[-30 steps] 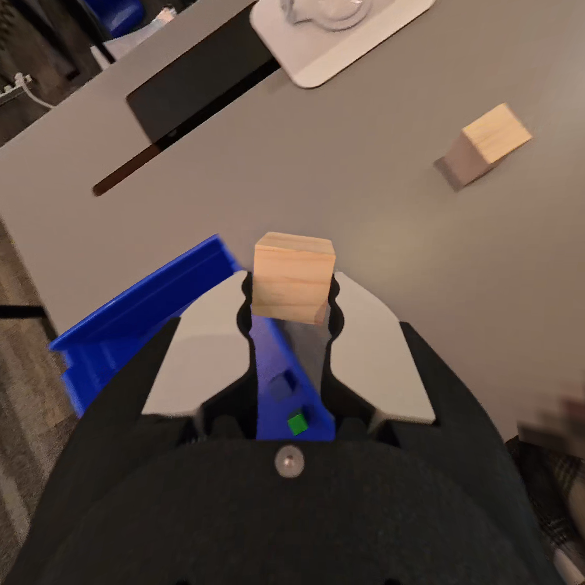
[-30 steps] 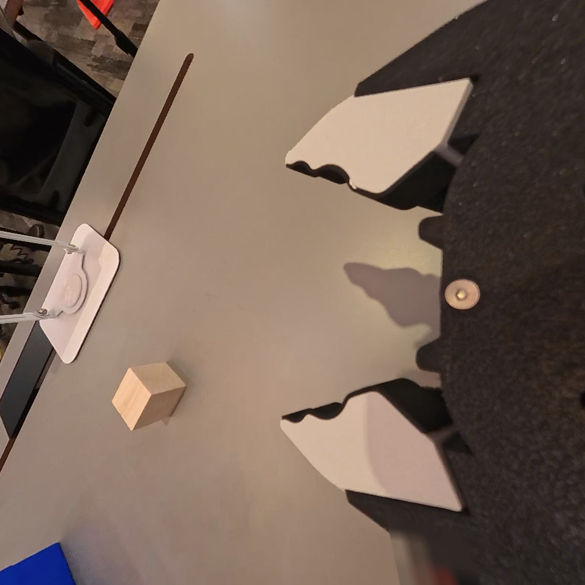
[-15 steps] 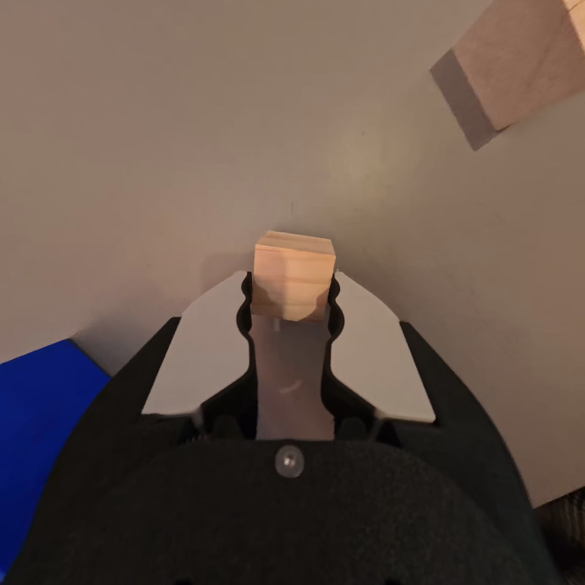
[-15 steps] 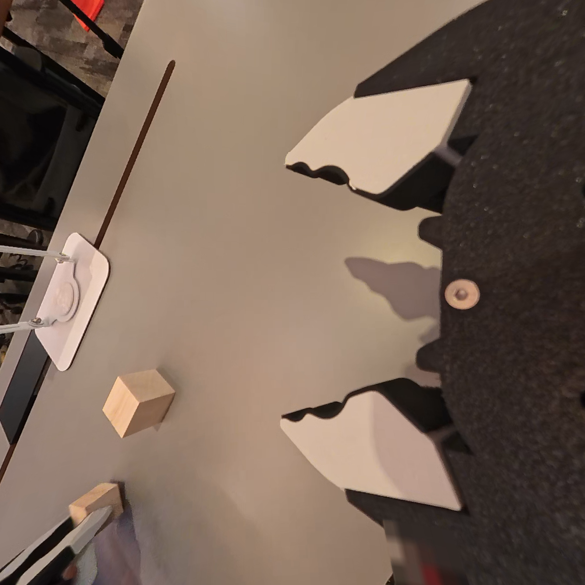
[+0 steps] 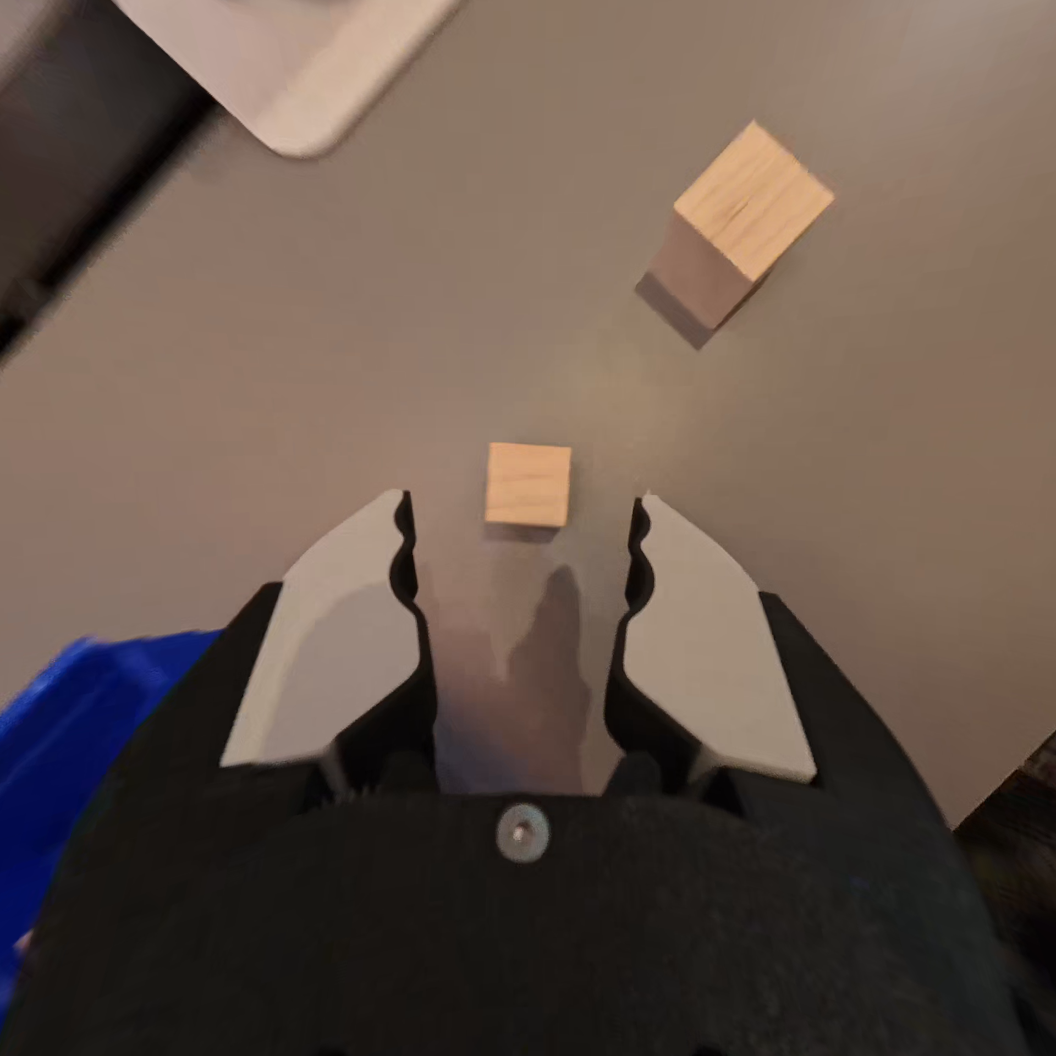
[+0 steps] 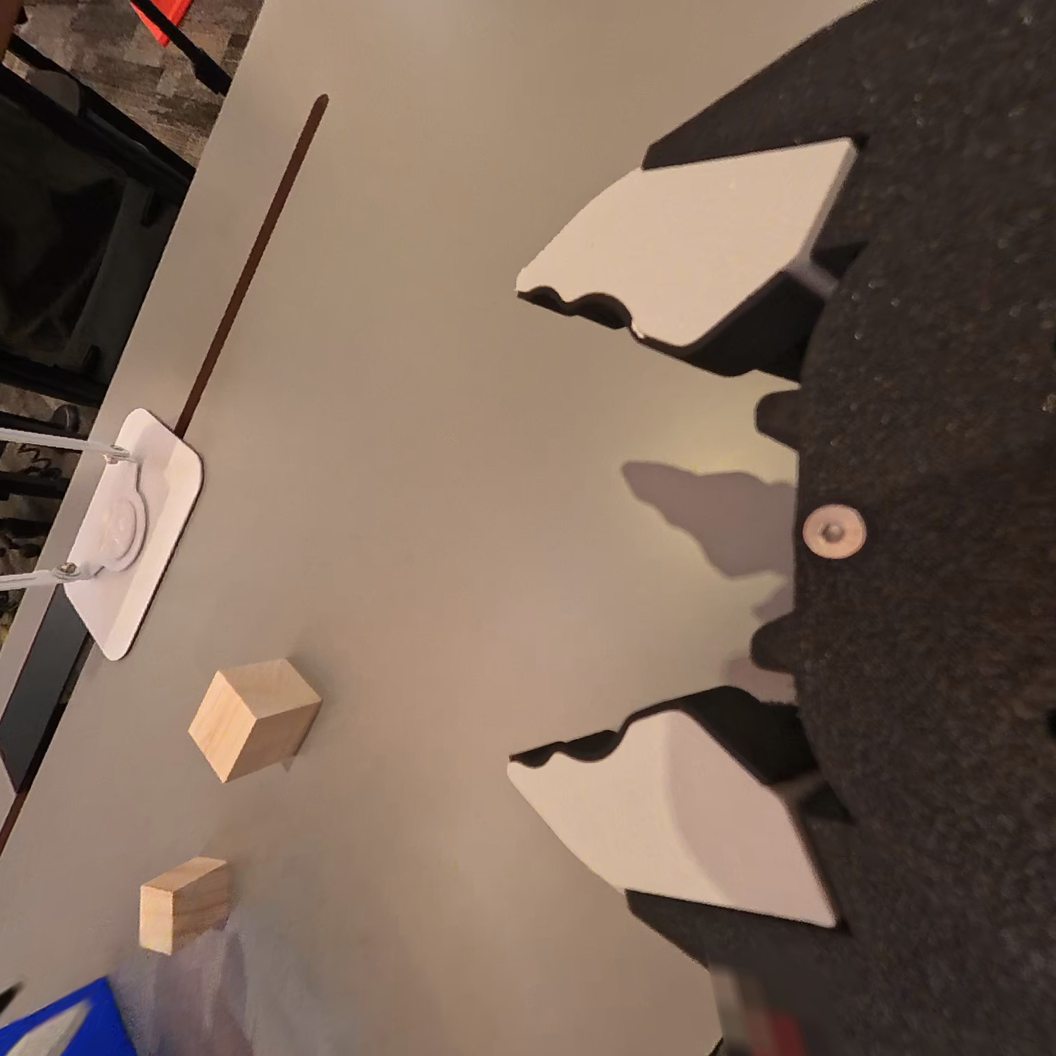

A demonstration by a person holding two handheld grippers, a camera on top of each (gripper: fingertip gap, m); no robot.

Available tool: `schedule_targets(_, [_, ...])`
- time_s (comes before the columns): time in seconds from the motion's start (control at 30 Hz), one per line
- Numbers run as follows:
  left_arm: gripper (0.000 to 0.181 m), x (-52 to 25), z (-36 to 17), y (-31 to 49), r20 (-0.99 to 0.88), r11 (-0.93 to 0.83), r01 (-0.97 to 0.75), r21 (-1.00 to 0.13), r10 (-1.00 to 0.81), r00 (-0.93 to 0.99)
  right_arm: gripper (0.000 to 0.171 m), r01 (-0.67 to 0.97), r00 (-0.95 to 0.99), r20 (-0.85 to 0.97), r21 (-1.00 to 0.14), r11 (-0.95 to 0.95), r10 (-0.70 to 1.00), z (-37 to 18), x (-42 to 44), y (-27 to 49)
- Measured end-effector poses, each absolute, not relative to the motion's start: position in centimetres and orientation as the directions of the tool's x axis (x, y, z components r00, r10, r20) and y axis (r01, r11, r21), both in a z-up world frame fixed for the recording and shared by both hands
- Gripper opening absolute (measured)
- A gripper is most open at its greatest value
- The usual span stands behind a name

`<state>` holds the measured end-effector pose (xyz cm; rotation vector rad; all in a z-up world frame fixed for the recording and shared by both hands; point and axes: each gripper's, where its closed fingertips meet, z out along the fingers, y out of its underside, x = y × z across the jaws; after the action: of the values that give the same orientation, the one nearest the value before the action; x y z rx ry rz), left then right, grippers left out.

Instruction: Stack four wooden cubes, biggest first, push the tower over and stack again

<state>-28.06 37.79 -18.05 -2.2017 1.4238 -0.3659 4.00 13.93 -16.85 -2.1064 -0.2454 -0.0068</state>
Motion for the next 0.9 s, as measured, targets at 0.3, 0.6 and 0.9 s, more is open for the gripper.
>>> schedule_targets(0.3, [0.084, -44.6, -11.1, 39.0, -0.28, -0.14, -0.844, -0.518, -0.904, 0.322, 0.137, 0.214, 0.972, 0.129, -0.832, -0.513, 0.196, -16.4, 2.9, 15.7])
schedule_targets(0.6, [0.071, -49.8, -18.8, 36.8, -0.148, 0.024, -0.924, -0.382, -0.988, 0.035, 0.139, 0.296, 0.951, 0.191, -0.786, -0.543, 0.242, -16.2, -0.3, 17.4])
schedule_targets(0.9, [0.06, -50.0, -23.9, 36.0, -0.085, 0.122, -0.954, -0.273, -0.991, -0.102, 0.139, 0.323, 0.945, 0.23, -0.77, -0.55, 0.233, -15.3, -1.2, 17.6])
